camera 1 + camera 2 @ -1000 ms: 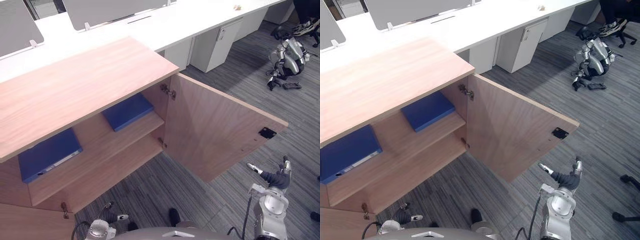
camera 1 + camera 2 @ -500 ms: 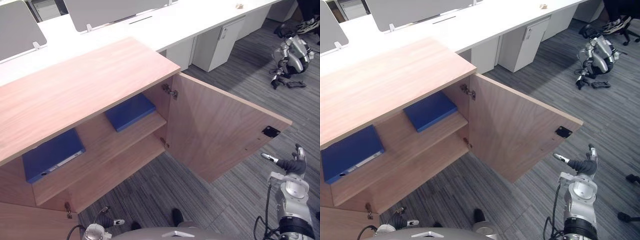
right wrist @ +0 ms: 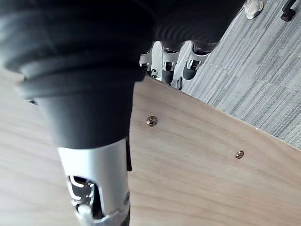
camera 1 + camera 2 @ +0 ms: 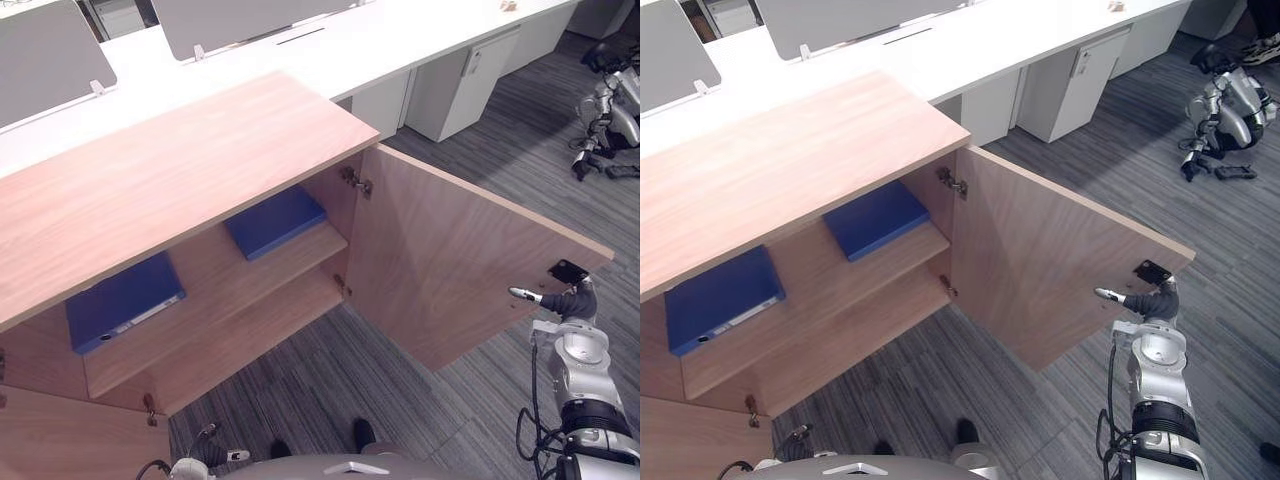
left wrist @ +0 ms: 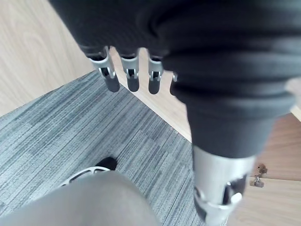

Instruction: Walk over to the cabinet, pick up the folder, carry it to the office cabinet, place the folder inside the office cabinet, then close the office cabinet door

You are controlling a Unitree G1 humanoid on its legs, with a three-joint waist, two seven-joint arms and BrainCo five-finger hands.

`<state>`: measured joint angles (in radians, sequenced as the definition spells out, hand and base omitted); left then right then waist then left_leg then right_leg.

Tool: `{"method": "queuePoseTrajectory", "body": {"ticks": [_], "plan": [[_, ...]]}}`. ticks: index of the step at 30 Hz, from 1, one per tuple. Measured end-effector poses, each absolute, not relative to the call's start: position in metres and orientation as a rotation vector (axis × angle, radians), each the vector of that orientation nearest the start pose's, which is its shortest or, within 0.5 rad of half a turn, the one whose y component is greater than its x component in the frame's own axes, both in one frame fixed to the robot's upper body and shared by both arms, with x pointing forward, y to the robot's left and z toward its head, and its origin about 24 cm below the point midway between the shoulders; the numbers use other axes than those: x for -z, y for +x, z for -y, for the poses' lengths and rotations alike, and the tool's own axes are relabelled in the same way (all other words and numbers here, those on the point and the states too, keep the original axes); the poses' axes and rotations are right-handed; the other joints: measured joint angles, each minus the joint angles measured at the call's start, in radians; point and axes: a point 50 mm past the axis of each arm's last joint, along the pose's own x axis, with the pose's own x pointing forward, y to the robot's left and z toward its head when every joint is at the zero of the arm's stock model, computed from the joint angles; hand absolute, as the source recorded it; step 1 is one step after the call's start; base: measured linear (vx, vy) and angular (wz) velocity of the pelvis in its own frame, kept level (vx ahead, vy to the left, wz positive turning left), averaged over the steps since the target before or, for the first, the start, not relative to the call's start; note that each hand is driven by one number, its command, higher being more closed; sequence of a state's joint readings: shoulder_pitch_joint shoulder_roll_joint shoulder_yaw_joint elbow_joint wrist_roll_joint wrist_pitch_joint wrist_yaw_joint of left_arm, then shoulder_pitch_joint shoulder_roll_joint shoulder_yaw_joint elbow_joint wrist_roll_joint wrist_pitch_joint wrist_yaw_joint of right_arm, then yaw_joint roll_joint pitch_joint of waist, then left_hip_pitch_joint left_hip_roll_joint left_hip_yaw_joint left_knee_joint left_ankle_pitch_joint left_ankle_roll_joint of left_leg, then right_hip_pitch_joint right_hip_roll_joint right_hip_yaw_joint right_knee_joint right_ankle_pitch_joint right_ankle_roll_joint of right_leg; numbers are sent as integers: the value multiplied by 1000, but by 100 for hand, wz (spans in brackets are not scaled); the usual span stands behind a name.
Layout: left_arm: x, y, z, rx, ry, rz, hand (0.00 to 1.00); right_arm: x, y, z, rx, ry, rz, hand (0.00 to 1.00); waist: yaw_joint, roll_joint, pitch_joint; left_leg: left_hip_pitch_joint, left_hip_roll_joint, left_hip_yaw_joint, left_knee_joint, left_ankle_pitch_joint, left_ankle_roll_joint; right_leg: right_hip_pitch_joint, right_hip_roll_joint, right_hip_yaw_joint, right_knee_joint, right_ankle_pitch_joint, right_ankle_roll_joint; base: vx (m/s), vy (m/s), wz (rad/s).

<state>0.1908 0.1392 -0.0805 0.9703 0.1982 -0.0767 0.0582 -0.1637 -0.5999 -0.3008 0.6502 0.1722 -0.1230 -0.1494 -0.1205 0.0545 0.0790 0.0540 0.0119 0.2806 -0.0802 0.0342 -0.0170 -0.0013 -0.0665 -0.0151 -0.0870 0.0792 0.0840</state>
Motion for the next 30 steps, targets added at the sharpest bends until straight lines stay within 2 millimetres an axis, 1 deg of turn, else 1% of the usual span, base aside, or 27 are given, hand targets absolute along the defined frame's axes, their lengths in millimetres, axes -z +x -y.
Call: {"method": "queuePoseTrajectory", "body": {"ticks": [8, 10, 13, 16, 18, 19, 21, 24, 27, 28, 30], "plan": [[158, 75, -198, 44, 348, -1069, 0, -41, 240, 373, 617, -294, -182, 0, -13, -7, 15, 0, 0, -9, 0, 4, 4, 4, 0, -11, 0, -1, 1, -27, -24, 3], [158, 75, -199, 43, 350, -1068, 0, -39, 241, 367, 611, -271, -172, 0, -18, -10, 17, 0, 1, -8, 0, 4, 4, 4, 0, -12, 0, -1, 1, 0, 0, 0], [158, 77, -200, 43, 353, -1065, 0, -39, 236, 358, 602, -248, -140, 0, -21, -13, 19, 0, 2, -8, 0, 4, 4, 3, 1, -12, -1, -1, 1, 0, 0, 0], [157, 79, -202, 42, 361, -1060, 0, -35, 229, 344, 569, -230, -120, 0, -27, -22, 24, 1, 6, -3, 0, 4, 4, 2, 3, -6, -1, 0, 0, -24, -24, -7], [156, 86, -202, 44, 367, -1045, 0, -30, 223, 328, 537, -202, -104, 0, -31, -31, 28, 2, 10, 7, 0, 4, 3, -2, 6, 4, -1, 0, 0, -29, -21, -13], [155, 88, -202, 46, 368, -1040, 0, -29, 220, 324, 528, -195, -102, 0, -32, -33, 27, 2, 11, 9, 0, 4, 3, -3, 8, 5, -1, 0, 0, -34, -33, -13], [154, 92, -202, 53, 380, -1031, 0, -21, 215, 303, 462, -169, -108, 0, -41, -44, 20, 9, 17, 26, 0, 1, -2, -6, 18, 22, -1, 1, -2, -27, -33, -23], [153, 99, -200, 67, 397, -1015, 0, -12, 205, 278, 383, -127, -121, 0, -44, -66, 16, 17, 27, 41, 0, -2, -8, -6, 23, 30, -1, -1, -14, -32, -31, -19], [152, 105, -199, 77, 409, -1002, 0, -7, 197, 263, 338, -93, -130, 0, -44, -68, 13, 20, 30, 49, 0, -3, -10, -7, 25, 32, -1, 2, -15, -22, -24, -10], [152, 108, -199, 78, 411, -1000, 0, -3, 190, 254, 310, -73, -140, 0, -45, -68, 12, 21, 32, 51, 0, -3, -10, -7, 28, 36, -1, 7, -13, -16, -22, -7], [152, 108, -199, 81, 414, -1002, 0, -2, 185, 245, 273, -59, -145, 0, -44, -67, 12, 24, 35, 57, 0, -3, -11, -7, 31, 42, -1, 11, -16, -16, -19, -13]]}}
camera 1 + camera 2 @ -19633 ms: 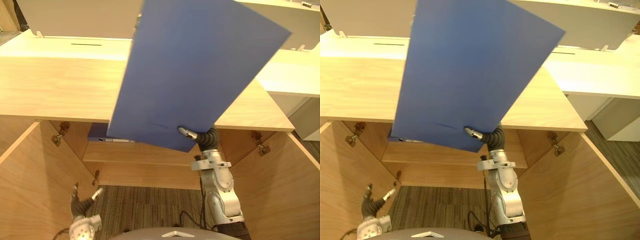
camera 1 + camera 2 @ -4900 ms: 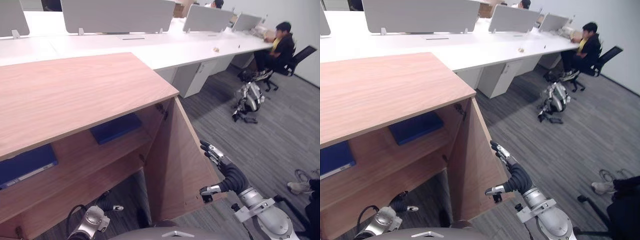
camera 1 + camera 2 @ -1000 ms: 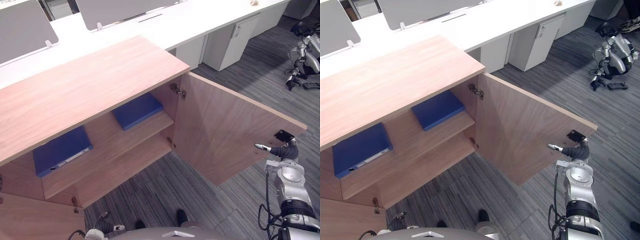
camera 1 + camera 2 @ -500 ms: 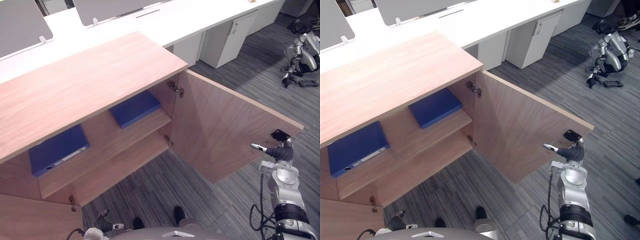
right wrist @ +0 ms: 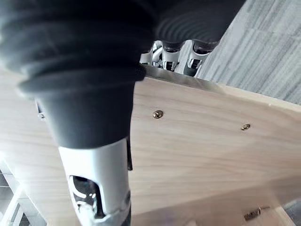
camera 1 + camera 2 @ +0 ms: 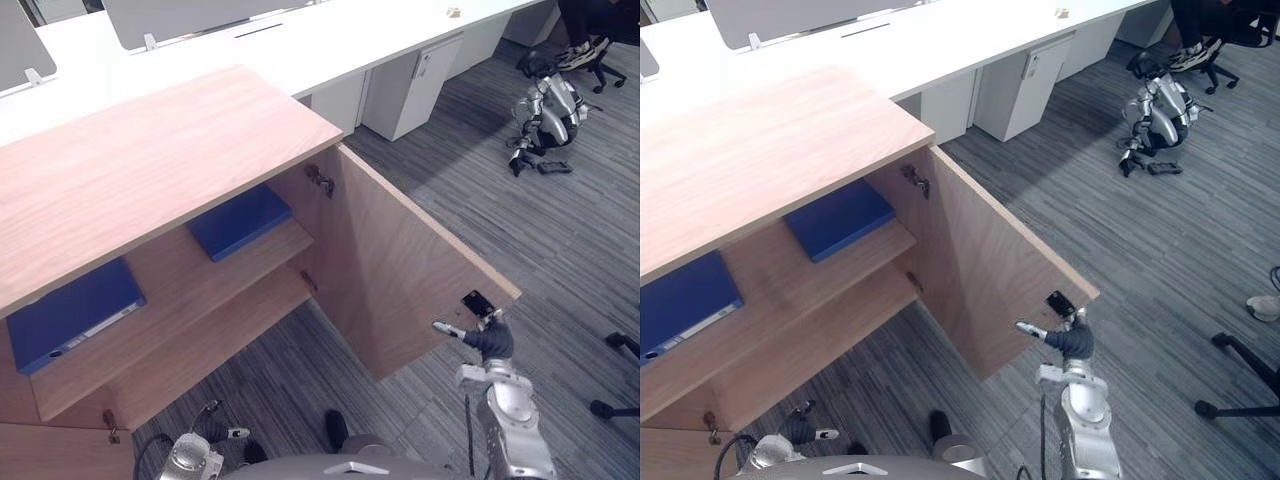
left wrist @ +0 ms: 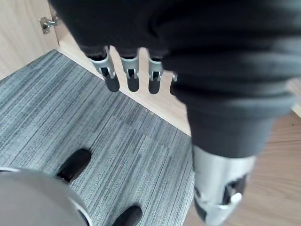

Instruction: Walk over to the cabinet, pick up the folder, carry it to the office cabinet, place the folder inside the office cabinet, then close the office cabinet door

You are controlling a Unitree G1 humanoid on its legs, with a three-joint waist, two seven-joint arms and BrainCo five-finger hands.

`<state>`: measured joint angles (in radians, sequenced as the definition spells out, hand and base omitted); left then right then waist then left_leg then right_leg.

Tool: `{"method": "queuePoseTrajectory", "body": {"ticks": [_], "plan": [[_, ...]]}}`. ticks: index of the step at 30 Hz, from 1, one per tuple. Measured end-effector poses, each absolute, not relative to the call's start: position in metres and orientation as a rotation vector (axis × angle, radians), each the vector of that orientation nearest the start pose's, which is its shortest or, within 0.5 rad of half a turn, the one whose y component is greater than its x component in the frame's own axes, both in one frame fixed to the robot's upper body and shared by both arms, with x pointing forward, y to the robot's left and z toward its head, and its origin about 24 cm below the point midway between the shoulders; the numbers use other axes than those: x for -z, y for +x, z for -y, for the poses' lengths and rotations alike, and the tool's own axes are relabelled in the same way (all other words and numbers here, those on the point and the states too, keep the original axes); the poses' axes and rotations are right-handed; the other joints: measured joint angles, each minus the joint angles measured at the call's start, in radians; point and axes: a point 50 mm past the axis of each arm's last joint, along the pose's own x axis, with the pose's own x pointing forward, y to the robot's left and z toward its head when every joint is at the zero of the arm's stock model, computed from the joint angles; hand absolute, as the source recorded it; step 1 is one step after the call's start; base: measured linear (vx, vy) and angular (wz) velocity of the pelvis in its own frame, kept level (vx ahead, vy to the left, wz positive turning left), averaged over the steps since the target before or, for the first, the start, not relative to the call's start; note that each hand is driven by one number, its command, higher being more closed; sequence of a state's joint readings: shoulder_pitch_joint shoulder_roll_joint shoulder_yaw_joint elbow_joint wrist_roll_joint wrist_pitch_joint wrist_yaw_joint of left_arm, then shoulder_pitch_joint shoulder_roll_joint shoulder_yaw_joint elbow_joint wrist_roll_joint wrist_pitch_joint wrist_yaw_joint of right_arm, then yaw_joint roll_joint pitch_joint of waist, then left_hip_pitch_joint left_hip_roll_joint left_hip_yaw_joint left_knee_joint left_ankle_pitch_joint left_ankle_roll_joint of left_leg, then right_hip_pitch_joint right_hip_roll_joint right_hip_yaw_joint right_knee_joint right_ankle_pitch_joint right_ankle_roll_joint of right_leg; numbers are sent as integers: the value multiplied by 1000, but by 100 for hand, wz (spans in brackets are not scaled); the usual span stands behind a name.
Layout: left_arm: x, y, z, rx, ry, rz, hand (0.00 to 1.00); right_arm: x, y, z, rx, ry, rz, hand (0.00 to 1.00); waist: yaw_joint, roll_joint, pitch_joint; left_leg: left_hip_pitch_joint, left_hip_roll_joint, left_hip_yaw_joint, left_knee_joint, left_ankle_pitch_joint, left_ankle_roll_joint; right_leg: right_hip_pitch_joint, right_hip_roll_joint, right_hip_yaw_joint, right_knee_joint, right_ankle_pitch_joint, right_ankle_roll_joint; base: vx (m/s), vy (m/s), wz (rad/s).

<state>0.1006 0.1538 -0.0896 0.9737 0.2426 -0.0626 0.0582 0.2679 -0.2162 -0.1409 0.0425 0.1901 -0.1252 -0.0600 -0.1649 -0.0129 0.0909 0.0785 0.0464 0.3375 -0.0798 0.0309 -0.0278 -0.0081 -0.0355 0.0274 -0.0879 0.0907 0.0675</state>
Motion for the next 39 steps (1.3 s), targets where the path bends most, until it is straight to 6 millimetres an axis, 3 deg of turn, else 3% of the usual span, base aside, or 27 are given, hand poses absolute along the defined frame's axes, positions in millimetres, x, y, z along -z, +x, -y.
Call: {"method": "queuePoseTrajectory", "body": {"ticks": [7, 14, 21, 26, 30, 39], "plan": [[155, 107, -192, 119, 435, -1016, 0, -3, 175, 196, 0, -11, -144, 0, 11, -6, -22, 21, 5, 20, 0, -2, -5, 10, 8, 21, 0, 10, -6, -11, -6, -7], [154, 111, -188, 157, 453, -1005, 0, -9, 169, 156, -214, 4, -124, 0, 57, -40, -48, 34, 2, 10, 0, -3, -13, 29, 2, 12, 0, 4, 0, -36, -1, 5], [153, 115, -186, 170, 463, -992, 0, -7, 168, 140, -279, 23, -130, 0, 82, -66, -46, 44, -9, -43, -1, -2, -12, 65, -13, -37, 1, -13, 0, -10, 2, 22], [153, 117, -187, 160, 462, -988, 0, 13, 174, 131, -326, 20, -206, 0, 110, -82, -49, 35, -22, -98, -1, 6, 2, 78, -27, -90, 18, -29, 15, 28, 2, 30], [152, 117, -190, 134, 452, -988, 0, 32, 186, 132, -324, -3, -289, 0, 133, -80, -46, 14, -42, -150, -1, 15, 17, 78, -46, -130, 31, -37, 23, 14, 17, 40], [150, 114, -207, -22, 372, -999, 0, 40, 221, 137, -227, -10, -312, 0, 165, -65, -32, -11, -83, -261, -7, 33, 41, 95, -85, -240, 67, -73, 35, -31, 22, 39]]}}
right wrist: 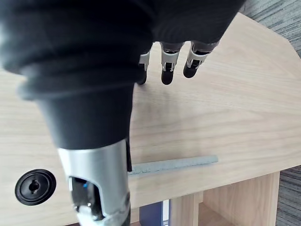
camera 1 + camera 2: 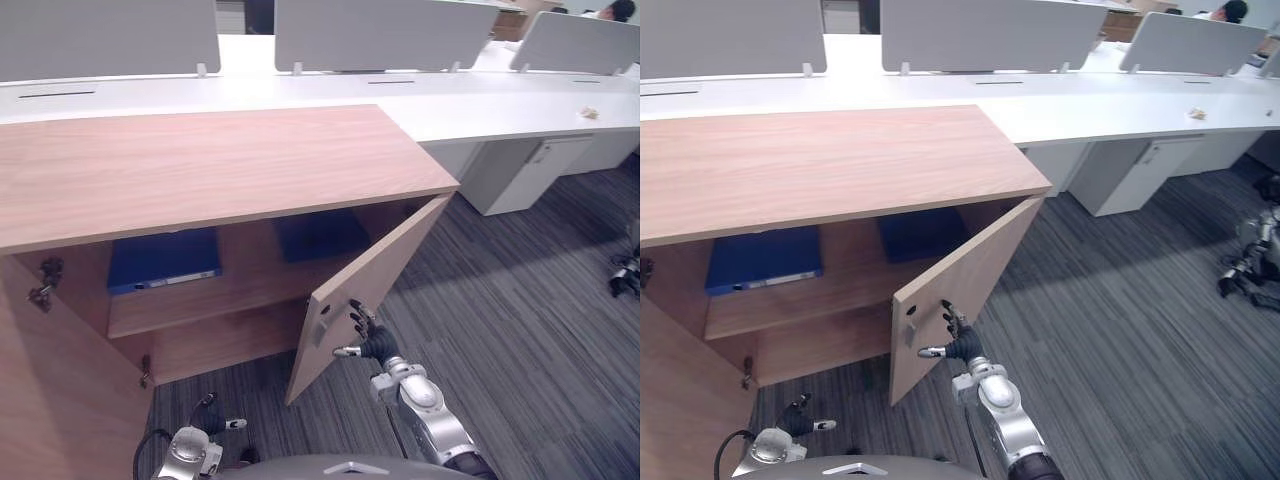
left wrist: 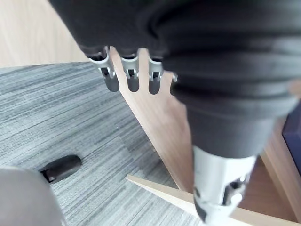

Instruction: Walk over to the cabinet, pick up the folder, carry it to the office cabinet, place the folder inside the office cabinet, then close the office cabinet door

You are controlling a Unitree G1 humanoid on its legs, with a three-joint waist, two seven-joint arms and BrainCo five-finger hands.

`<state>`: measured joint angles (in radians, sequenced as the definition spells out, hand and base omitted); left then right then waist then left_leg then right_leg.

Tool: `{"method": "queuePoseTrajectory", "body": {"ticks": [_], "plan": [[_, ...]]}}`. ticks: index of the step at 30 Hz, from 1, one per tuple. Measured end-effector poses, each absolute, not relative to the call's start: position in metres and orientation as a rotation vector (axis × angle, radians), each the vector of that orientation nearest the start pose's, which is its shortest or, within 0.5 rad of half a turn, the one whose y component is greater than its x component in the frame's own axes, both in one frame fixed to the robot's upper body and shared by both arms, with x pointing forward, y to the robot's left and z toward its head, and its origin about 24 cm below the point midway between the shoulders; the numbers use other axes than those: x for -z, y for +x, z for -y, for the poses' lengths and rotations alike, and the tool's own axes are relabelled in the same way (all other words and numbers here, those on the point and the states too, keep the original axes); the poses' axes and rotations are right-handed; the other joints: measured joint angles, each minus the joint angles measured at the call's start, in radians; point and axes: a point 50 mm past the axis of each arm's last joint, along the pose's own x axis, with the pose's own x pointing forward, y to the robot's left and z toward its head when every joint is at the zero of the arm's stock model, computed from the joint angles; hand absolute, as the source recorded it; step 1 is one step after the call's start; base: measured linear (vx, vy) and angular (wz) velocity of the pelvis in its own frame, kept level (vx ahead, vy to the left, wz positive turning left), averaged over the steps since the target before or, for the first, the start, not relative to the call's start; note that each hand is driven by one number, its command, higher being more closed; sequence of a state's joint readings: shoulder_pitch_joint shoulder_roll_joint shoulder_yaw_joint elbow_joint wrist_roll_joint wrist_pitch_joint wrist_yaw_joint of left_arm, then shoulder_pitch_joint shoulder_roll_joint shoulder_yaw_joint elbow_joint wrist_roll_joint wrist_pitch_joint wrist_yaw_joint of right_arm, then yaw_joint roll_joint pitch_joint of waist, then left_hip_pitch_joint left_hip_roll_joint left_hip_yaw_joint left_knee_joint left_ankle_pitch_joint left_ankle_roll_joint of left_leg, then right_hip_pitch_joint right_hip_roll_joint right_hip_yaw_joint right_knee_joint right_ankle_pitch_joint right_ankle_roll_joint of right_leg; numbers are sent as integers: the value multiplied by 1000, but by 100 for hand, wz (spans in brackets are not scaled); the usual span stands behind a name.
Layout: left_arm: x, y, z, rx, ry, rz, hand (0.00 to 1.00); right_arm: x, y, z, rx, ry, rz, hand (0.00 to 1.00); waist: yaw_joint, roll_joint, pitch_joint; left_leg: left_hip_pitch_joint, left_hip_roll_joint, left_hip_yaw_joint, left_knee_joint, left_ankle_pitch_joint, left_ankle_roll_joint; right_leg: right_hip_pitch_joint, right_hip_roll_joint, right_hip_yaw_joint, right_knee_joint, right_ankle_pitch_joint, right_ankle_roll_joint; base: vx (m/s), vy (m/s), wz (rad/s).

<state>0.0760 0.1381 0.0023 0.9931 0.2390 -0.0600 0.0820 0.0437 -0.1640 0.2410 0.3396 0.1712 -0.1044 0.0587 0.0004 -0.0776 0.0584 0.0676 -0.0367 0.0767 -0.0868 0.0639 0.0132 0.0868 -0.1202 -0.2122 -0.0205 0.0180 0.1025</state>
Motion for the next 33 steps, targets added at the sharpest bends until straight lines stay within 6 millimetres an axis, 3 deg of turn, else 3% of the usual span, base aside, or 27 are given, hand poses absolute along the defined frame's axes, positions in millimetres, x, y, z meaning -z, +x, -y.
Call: {"method": "queuePoseTrajectory", "body": {"ticks": [7, 11, 20, 28, 33], "plan": [[152, 98, -222, -138, 324, -1045, 0, 40, 249, 162, -57, -39, -324, 0, 19, 11, 19, -27, -20, -53, 0, 11, 6, 5, -19, -54, 6, -12, 12, -23, 18, 26], [156, 80, -224, -156, 308, -1096, 0, 42, 253, 178, 27, -63, -341, 0, 27, 15, 27, -45, -28, -82, 0, 15, 7, 5, -23, -85, 0, -13, 12, 37, 3, 22], [155, 84, -221, -180, 267, -1082, 0, 40, 271, 194, 142, -62, -358, 0, 27, 29, 47, -51, -32, -118, 0, 24, 18, 20, -21, -129, -8, -16, 11, 38, -17, 14], [155, 84, -221, -190, 251, -1082, 0, 43, 267, 202, 187, -40, -369, 0, 23, 31, 50, -51, -32, -122, 0, 23, 16, 21, -21, -130, -6, -24, 3, 0, -1, 0], [155, 83, -221, -196, 244, -1076, 0, 54, 245, 205, 229, 2, -395, 0, 12, 34, 54, -51, -28, -110, 0, 13, 4, 19, -20, -127, -6, -30, 3, 1, -5, -2]]}}
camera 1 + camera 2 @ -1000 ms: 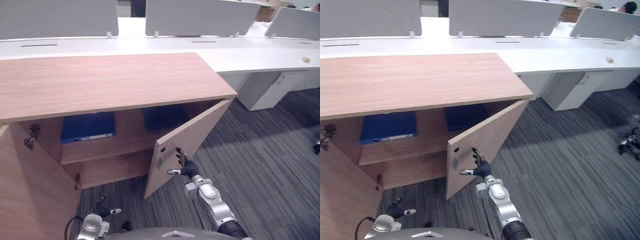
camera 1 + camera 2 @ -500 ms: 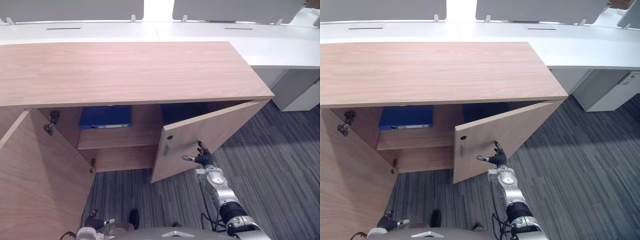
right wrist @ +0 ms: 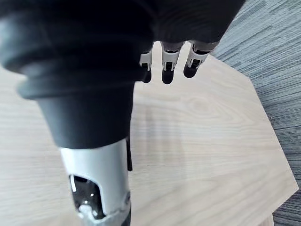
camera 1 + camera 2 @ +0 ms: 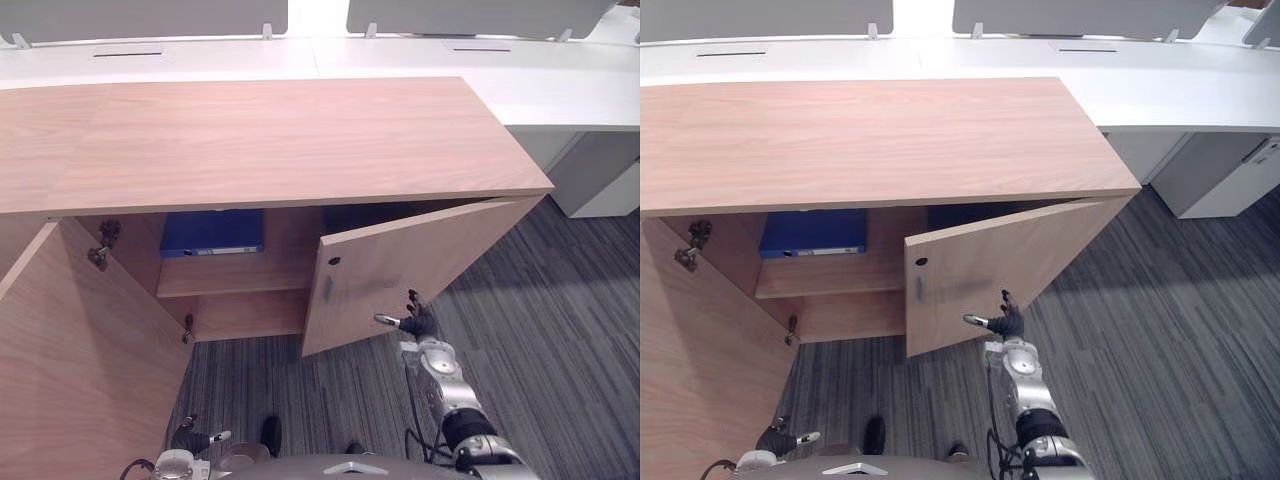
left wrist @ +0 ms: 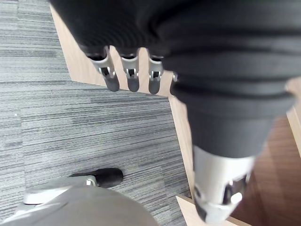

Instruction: Walk over to the cabinet, pick up the folder, carry it to the office cabinet, place the folder inside the office cabinet, then close the office cabinet door

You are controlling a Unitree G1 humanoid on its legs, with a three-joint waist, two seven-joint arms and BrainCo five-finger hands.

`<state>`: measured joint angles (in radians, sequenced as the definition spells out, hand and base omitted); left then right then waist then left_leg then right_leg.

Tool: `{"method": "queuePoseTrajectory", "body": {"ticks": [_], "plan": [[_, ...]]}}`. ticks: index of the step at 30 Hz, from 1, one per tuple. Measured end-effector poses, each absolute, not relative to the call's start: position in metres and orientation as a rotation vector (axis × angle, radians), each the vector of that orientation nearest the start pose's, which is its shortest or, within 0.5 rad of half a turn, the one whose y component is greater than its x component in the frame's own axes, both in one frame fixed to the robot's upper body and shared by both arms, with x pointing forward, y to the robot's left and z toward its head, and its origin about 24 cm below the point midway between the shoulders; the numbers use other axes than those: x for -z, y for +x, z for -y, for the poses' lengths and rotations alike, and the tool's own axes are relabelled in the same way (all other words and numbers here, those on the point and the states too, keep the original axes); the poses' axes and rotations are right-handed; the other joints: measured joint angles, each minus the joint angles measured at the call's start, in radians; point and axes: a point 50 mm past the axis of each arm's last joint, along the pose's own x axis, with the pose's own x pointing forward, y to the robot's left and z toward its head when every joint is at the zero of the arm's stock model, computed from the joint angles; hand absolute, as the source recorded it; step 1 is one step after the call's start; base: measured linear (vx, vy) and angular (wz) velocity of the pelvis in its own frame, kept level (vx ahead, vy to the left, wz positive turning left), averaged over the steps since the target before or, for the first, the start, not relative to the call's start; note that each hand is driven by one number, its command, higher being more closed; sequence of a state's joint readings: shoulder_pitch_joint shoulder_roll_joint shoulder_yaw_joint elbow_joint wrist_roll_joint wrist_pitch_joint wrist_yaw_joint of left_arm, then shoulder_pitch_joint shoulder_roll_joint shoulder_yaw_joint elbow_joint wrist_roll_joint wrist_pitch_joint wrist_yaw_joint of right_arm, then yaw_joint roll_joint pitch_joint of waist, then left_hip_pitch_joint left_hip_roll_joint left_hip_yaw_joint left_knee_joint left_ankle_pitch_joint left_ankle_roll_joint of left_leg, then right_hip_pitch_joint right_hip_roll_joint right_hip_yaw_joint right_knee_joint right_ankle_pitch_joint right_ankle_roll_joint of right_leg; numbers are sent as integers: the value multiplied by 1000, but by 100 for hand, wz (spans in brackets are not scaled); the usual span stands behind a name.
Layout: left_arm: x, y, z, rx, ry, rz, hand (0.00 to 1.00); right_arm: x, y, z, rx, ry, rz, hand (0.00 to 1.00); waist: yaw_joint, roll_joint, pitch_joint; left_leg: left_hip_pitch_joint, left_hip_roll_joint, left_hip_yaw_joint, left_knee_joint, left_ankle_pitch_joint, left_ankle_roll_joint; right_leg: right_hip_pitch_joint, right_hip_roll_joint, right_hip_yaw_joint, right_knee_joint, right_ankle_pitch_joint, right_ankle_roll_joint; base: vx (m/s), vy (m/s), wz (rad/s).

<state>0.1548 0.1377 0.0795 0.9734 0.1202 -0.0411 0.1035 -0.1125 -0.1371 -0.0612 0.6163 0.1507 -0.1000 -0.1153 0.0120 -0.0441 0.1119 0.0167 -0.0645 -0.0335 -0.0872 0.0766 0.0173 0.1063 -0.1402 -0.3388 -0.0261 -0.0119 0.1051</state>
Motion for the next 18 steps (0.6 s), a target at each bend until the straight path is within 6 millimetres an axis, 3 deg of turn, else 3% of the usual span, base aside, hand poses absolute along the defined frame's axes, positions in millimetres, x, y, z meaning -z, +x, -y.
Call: {"method": "queuePoseTrajectory", "body": {"ticks": [8, 18], "plan": [[154, 80, -221, -197, 240, -1074, 0, 83, 193, 209, 312, 57, -515, 0, -24, 6, 4, 11, 15, 36, 0, -12, -7, -5, 11, 31, -3, -2, 3, 30, -29, -13], [155, 77, -220, -195, 238, -1083, 0, 127, 149, 210, 327, 16, -787, 0, -30, 8, 4, 41, 28, 98, 0, -36, -15, 1, 22, 88, -14, -3, 1, 14, -20, -18]]}}
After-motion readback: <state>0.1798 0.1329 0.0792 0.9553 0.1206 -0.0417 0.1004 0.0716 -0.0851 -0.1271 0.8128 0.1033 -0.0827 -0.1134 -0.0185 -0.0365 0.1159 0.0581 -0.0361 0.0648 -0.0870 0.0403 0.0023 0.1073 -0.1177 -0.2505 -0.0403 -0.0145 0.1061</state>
